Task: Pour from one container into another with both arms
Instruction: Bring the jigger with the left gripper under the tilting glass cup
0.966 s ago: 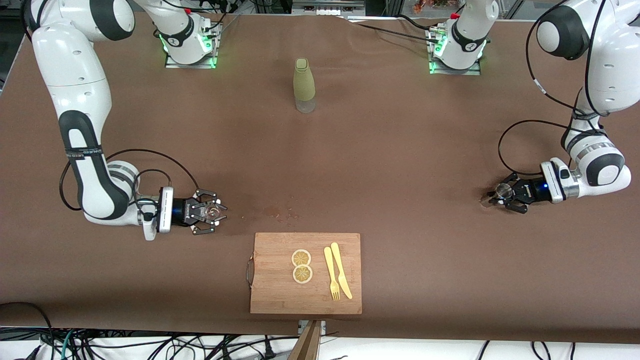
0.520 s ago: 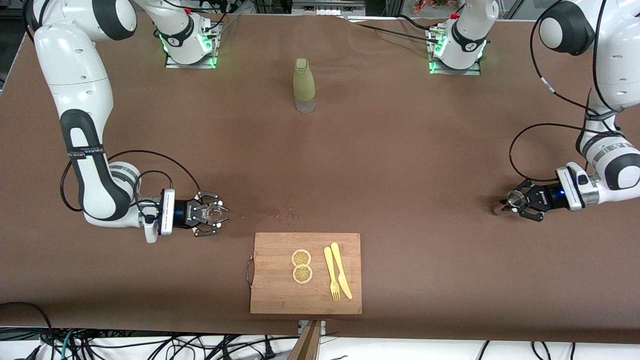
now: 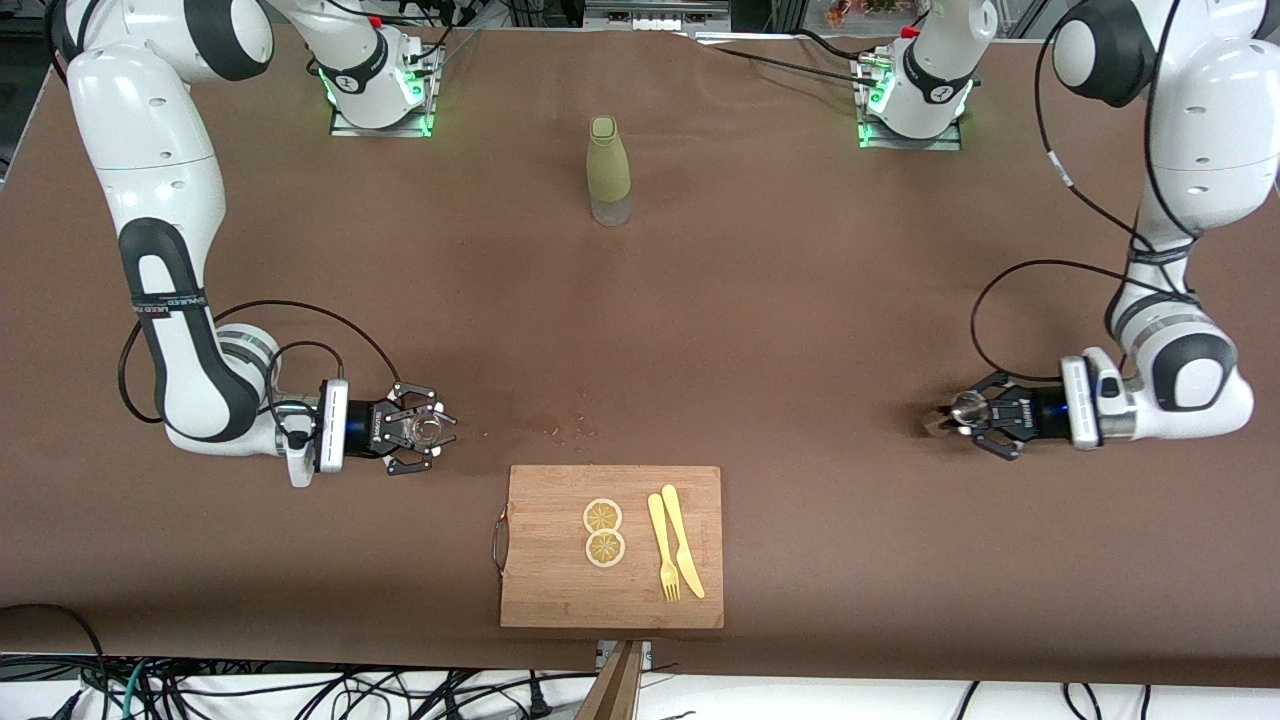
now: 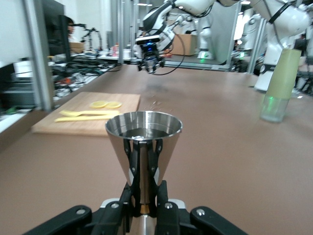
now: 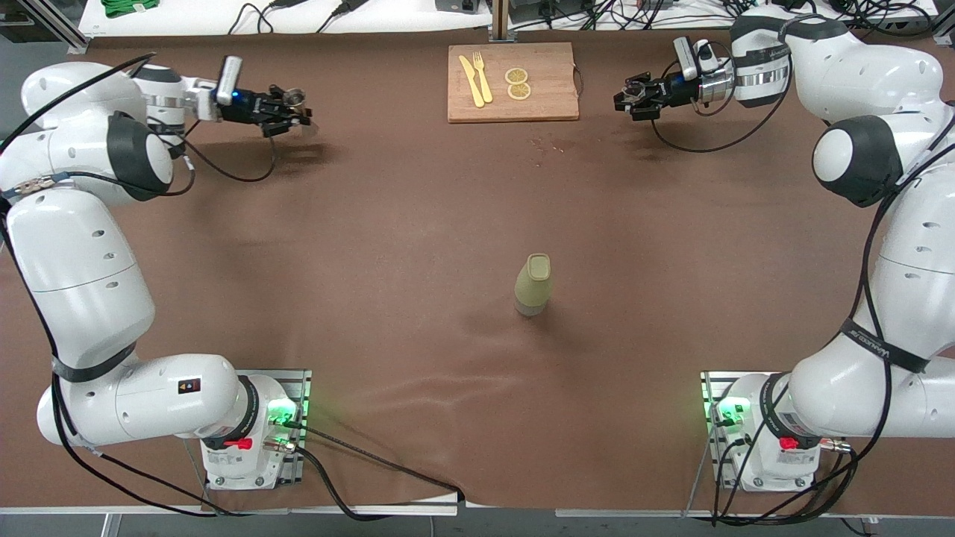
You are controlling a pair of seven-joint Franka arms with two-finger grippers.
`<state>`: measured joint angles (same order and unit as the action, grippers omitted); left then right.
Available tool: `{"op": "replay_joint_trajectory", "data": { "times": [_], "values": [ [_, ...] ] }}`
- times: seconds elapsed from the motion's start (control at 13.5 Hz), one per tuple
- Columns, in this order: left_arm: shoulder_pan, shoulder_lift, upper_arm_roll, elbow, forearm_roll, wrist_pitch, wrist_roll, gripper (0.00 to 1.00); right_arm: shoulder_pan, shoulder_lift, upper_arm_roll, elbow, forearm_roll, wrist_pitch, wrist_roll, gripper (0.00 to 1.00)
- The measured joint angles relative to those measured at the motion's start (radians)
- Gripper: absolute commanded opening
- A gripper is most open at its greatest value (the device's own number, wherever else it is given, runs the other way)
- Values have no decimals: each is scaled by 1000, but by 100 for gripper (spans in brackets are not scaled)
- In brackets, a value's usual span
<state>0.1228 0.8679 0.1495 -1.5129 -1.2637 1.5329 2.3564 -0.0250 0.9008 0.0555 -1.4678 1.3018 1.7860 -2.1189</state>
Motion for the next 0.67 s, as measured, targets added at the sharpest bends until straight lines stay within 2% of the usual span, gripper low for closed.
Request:
{"op": "replay_joint_trajectory", "data": {
  "times": [0.3,0.67],
  "values": [
    [-171,0,-26,52,-16,85,-138,0,49,-1,2,26,-11,34,64,27],
    [-384,2,-30,69,-158,263,-191,0,149,-1,4,35,-25,112,148,27]
  ]
}}
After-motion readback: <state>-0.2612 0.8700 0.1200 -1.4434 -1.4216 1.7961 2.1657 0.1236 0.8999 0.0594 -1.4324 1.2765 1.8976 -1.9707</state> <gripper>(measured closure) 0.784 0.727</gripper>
